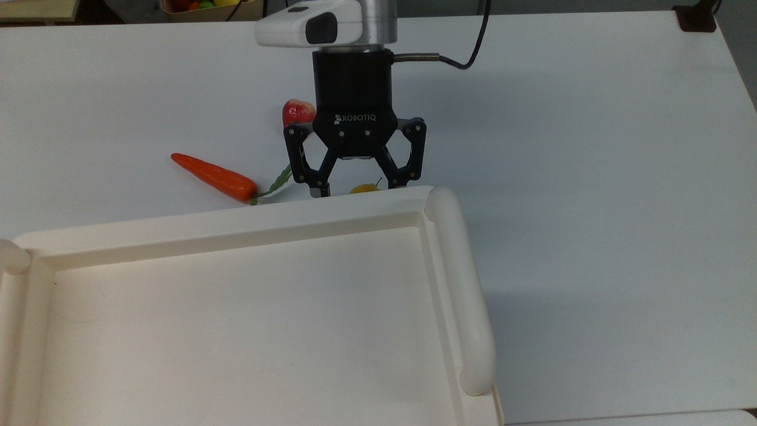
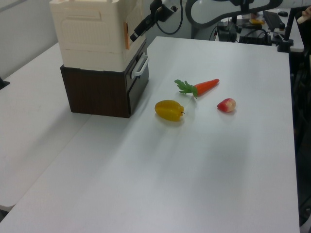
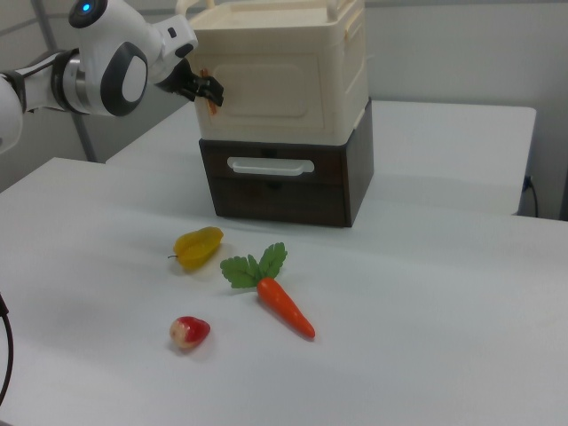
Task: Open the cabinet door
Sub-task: 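Lower the open gripper onto the door edge and close on it, then pull the gripped door edge outward, swinging the door open on its hinge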
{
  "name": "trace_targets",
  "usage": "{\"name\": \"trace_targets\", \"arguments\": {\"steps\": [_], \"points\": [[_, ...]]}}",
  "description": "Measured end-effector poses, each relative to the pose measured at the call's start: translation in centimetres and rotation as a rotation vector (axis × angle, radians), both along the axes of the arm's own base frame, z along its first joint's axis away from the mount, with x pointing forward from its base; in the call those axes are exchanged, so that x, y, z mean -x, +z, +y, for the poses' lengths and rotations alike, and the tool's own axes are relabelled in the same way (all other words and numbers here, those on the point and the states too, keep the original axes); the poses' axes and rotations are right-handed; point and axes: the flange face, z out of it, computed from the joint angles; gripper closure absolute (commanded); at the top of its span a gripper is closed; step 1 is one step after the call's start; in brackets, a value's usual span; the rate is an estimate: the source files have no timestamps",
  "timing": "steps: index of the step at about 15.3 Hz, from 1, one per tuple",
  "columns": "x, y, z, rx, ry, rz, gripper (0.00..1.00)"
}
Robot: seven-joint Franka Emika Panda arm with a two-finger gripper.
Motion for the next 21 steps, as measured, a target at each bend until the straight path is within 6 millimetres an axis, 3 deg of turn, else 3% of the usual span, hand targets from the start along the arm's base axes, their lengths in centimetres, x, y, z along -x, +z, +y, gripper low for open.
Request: {"name": "trace_targets", "arguments": {"steps": [4,9,13,21], "points": [[-0.3,0.7,0.6,0.007,0.009,-0.080,0.53],[-0.9,0.4,2.3,0.023,0.035,-0.154,0.78],[-1.4,-0.1,2.2,0.028,0.032,-0.181,1.00],[-1.2,-0.2,2.1,0.028,0.032,-0.176,1.00]]}}
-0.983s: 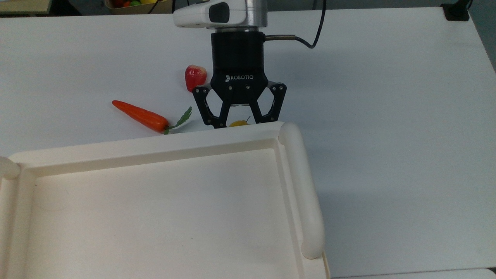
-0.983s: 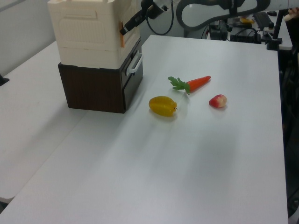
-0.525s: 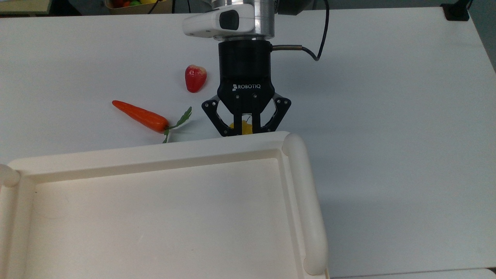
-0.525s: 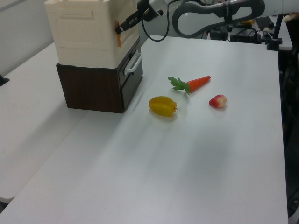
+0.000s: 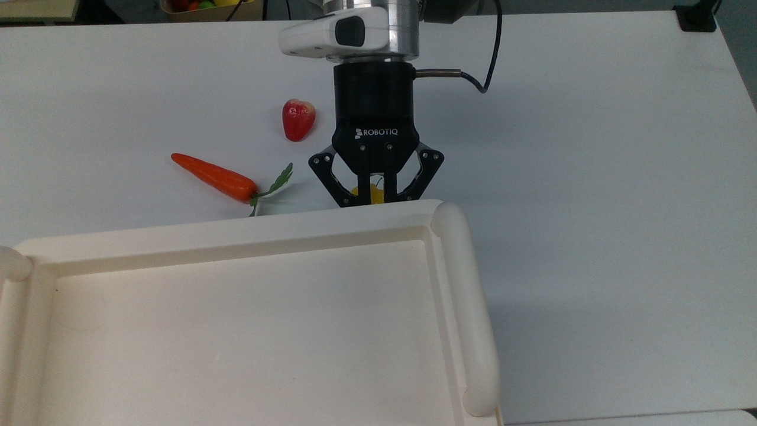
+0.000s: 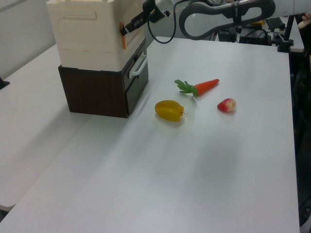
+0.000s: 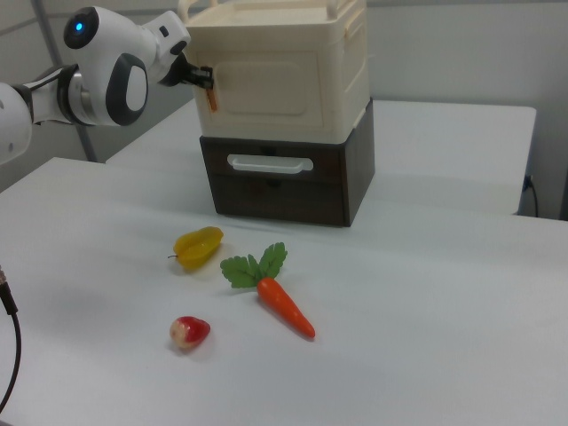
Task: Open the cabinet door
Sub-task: 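Pull the gripped door edge outward, swinging the door open on its hinge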
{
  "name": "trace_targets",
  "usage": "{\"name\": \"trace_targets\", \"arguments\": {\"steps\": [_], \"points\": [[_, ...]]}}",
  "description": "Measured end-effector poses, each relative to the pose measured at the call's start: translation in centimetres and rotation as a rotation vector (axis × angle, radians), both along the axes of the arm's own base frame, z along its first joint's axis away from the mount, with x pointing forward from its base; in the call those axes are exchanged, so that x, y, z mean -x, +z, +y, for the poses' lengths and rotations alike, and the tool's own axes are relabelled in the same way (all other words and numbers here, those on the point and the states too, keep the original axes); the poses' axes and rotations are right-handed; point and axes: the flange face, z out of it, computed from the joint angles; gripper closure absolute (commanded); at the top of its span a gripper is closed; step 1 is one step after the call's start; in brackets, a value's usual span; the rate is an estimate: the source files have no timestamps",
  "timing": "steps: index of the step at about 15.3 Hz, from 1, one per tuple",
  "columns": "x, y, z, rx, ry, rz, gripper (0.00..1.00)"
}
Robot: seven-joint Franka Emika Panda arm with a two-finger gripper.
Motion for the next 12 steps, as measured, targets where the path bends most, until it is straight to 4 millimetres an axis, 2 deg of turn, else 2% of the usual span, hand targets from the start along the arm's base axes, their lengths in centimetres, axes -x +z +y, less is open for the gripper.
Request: {"name": "trace_targets", "arguments": {"steps": [5,12], "points": [[1.2,0.1,-0.4,-0.006,-0.001,0.029,1.00],[3.5,2.3,-1.7,-0.001,-0.014,0.205,1.00]]}}
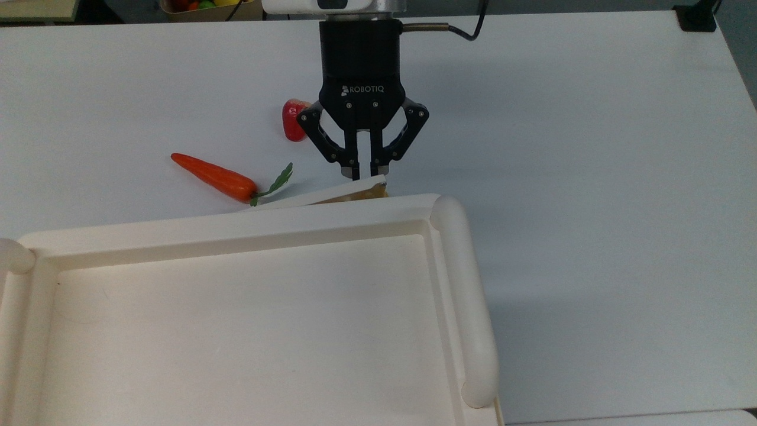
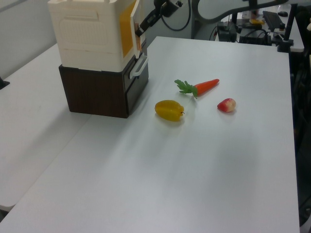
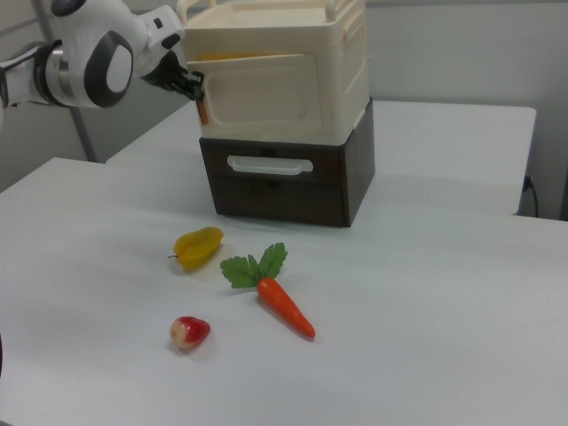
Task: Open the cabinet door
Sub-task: 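Pull the gripped door edge outward, swinging the door open on its hinge, then release the door and move the gripper away from it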
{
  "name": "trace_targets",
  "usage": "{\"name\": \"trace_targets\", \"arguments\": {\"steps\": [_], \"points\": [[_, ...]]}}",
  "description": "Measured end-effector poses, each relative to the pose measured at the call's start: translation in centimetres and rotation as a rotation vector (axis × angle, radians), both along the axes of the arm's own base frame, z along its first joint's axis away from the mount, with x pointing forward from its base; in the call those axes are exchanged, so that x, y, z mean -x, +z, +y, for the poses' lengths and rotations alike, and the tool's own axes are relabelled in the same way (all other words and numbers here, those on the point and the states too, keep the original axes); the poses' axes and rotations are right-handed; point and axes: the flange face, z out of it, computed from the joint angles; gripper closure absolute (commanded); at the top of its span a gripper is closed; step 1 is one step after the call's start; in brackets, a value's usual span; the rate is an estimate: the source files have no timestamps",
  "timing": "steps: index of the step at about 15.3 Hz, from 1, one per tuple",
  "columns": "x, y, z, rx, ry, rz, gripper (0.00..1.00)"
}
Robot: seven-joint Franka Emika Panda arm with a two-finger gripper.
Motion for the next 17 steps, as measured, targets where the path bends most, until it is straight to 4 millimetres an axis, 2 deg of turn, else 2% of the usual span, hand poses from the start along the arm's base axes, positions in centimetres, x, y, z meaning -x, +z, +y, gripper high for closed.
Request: {"name": "trace_targets", "arguments": {"steps": [2,3,4,5,6,7,8,9,12,13,17], "points": [[0.9,0.7,-0.9,0.001,-0.010,0.075,1.00],[1.5,1.2,-1.6,0.001,-0.017,0.126,0.95],[2.3,1.7,-2.6,0.003,-0.028,0.189,0.87],[3.2,2.0,-3.7,0.004,-0.042,0.252,0.75],[4.1,2.1,-5.2,0.006,-0.062,0.334,0.69],[5.1,1.2,-6.8,0.011,-0.083,0.439,0.65],[6.0,-0.2,-8.3,0.015,-0.104,0.546,0.35],[6.7,-1.4,-9.5,0.019,-0.122,0.638,0.00],[8.1,-3.3,-12.4,0.020,-0.168,0.794,0.00],[8.5,-3.5,-13.8,0.026,-0.190,0.821,0.00],[8.9,-3.6,-16.4,0.060,-0.239,0.838,0.00]]}}
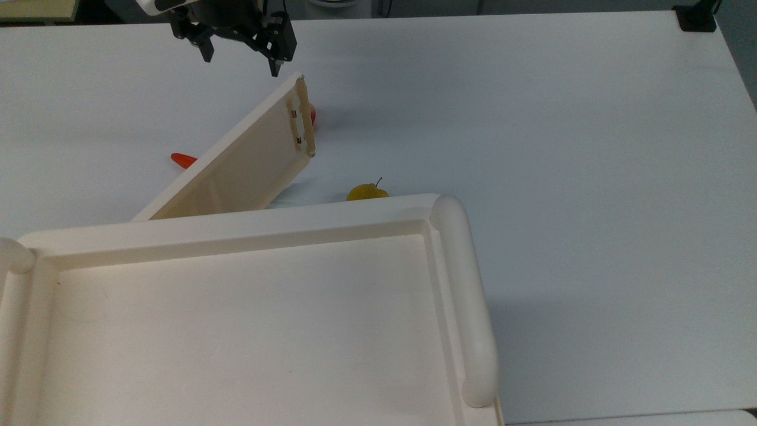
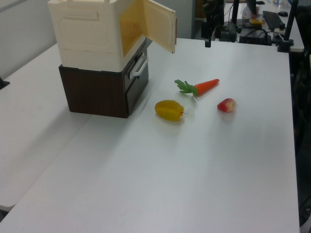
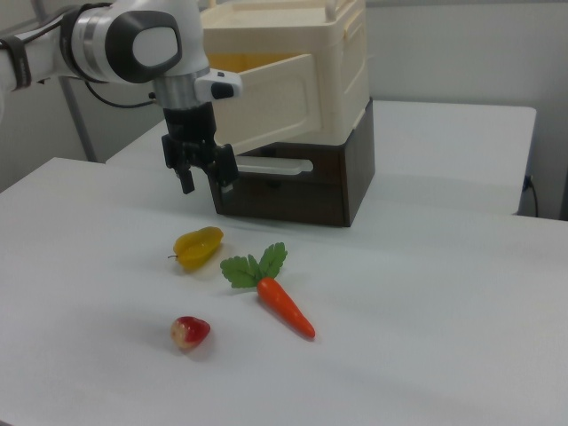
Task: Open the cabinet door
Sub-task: 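Release the door and move the gripper away from it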
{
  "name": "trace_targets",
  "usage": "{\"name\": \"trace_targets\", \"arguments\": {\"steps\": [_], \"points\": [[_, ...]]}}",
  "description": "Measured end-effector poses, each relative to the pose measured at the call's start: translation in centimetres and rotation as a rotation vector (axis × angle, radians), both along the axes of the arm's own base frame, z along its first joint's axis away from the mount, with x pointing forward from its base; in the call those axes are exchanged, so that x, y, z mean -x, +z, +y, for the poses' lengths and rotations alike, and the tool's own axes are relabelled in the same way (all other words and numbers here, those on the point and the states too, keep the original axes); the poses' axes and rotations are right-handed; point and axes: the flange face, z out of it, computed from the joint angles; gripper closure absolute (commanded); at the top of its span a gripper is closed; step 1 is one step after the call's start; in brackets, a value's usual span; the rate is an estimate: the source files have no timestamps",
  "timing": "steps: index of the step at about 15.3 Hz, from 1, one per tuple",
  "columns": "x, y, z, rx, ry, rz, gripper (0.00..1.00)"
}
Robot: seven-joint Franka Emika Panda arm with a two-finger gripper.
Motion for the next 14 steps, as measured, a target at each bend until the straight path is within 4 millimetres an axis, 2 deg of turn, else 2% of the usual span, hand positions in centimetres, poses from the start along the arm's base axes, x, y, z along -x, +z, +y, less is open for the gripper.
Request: {"name": "trace_targets", "arguments": {"steps": [5,14], "points": [[0.7,1.2,-1.7,0.011,-0.023,-0.016,0.00],[1.1,1.8,-2.9,0.010,-0.041,-0.026,0.00]]}}
